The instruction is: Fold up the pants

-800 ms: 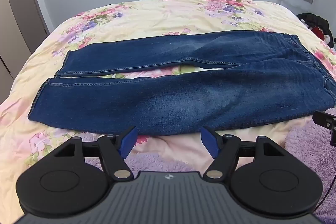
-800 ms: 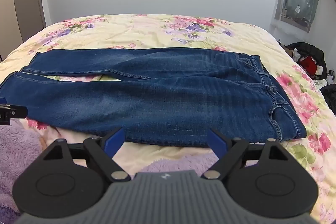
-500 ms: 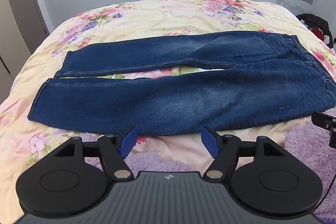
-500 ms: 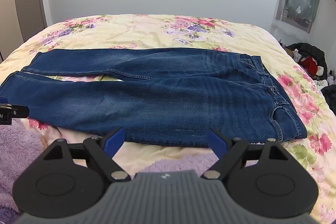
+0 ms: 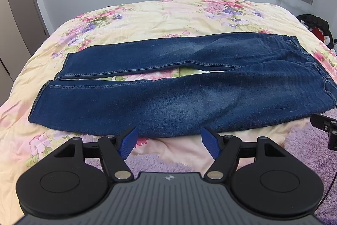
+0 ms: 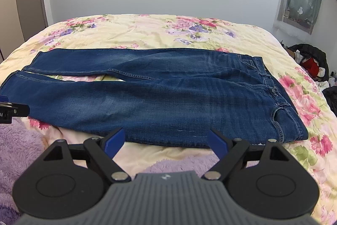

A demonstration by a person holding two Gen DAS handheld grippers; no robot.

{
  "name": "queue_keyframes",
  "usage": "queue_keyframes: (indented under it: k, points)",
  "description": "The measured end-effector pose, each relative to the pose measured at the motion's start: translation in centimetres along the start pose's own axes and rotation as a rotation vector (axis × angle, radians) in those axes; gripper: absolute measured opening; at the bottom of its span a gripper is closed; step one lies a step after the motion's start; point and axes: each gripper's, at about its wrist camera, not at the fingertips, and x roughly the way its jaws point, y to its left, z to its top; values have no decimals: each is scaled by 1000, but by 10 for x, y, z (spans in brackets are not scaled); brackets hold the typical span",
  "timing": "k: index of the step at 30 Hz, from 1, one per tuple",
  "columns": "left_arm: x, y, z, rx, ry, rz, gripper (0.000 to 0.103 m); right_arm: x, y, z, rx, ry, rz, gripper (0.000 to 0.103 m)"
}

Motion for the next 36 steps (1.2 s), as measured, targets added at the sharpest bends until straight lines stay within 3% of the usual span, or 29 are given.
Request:
queue_keyframes:
  k: [36]
  points:
    - [-1, -4, 0, 12, 2, -16, 81, -2, 5, 1, -10, 6, 3, 82]
